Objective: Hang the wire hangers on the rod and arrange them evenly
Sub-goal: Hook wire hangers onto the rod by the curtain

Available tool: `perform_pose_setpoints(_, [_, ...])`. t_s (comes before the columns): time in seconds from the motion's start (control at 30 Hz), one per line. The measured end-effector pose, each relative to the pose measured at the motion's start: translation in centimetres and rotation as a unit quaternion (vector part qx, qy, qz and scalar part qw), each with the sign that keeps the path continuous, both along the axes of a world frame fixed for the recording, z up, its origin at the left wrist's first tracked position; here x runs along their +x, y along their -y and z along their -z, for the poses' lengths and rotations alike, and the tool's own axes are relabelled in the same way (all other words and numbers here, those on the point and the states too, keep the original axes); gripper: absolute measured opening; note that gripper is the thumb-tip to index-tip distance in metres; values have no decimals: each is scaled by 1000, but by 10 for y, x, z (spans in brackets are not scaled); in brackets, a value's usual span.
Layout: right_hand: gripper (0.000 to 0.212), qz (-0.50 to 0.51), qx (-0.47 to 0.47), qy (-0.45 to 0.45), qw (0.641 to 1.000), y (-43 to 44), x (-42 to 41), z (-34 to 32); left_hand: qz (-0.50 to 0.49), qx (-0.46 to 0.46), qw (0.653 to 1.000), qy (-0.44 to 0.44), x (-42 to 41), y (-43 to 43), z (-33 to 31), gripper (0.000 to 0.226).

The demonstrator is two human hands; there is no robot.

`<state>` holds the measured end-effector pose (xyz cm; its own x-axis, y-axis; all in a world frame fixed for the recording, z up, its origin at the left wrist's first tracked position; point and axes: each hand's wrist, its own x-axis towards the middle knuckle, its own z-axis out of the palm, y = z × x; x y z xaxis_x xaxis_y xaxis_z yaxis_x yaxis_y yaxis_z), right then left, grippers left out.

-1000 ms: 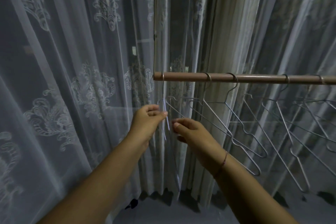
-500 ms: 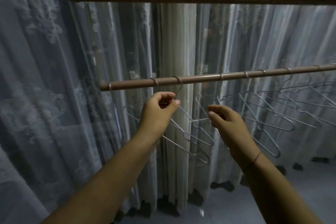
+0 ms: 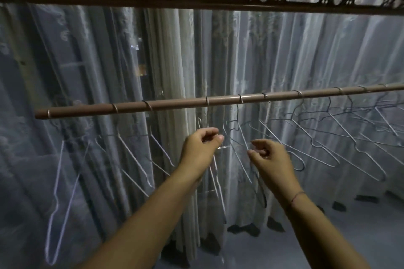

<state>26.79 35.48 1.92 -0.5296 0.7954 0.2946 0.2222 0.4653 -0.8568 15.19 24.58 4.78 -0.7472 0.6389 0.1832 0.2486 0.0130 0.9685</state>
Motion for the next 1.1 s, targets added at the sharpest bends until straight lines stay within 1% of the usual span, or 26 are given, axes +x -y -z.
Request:
perform_pose_setpoints(0.1, [38, 6, -4, 66, 998, -19, 1, 14, 3, -11, 999, 29, 13, -25, 2, 34])
perform_pose_setpoints(0.17, [35, -12, -32, 85, 996, -22, 2, 19, 9, -30, 998, 55, 19, -42, 3, 39])
perform_pose_setpoints(0.27, [24, -38, -55, 82, 994, -26, 6, 22, 14, -78, 995, 63, 24, -66, 7, 47])
perform_pose_setpoints(0.33, [8, -60, -55, 69, 994, -29, 6, 22, 12, -100, 992, 70, 23, -79, 11, 52])
perform_pose_setpoints(0.37, [8, -70, -50, 61, 994, -30, 5, 21, 10, -105, 991, 77, 20, -84, 13, 53])
perform_pose_setpoints(0.4, [14, -77, -43, 55, 995, -31, 4, 21, 9, -105, 991, 85, 18, -89, 14, 53])
perform_pose_setpoints(0.5, [25, -97, -22, 34, 994, -38, -2, 20, 13, -68, 989, 127, 9, -102, 14, 49])
perform_pose_setpoints(0.57, [28, -101, -13, 12, 995, -44, -7, 16, 13, -44, 988, 149, 3, -110, 12, 46])
perform_pose_setpoints(0.63, [25, -99, -11, -2, 995, -50, -14, 11, 4, -25, 986, 164, -1, -115, 9, 43])
perform_pose_setpoints(0.7, [16, -102, -16, 0, 995, -56, -22, 9, -5, -8, 984, 181, -4, -117, 5, 33])
perform_pose_setpoints(0.77, [13, -110, -20, 8, 994, -59, -29, 10, -17, -14, 983, 182, -8, -118, 4, 14])
perform_pose_setpoints(0.83, [14, -119, -25, 11, 992, -60, -34, 15, -26, -34, 983, 181, -14, -118, 10, 9])
perform_pose_setpoints(0.97, [11, -147, -42, 21, 988, -57, -31, 29, -43, -74, 980, 178, -13, -115, 25, 26])
perform_pose_setpoints(1.03, [18, -146, -71, 0, 987, -57, -28, 38, -35, -87, 979, 180, -9, -111, 33, 35])
perform_pose_setpoints(1.1, [26, -123, -105, -27, 987, -60, -26, 46, -17, -103, 978, 183, -5, -105, 41, 37])
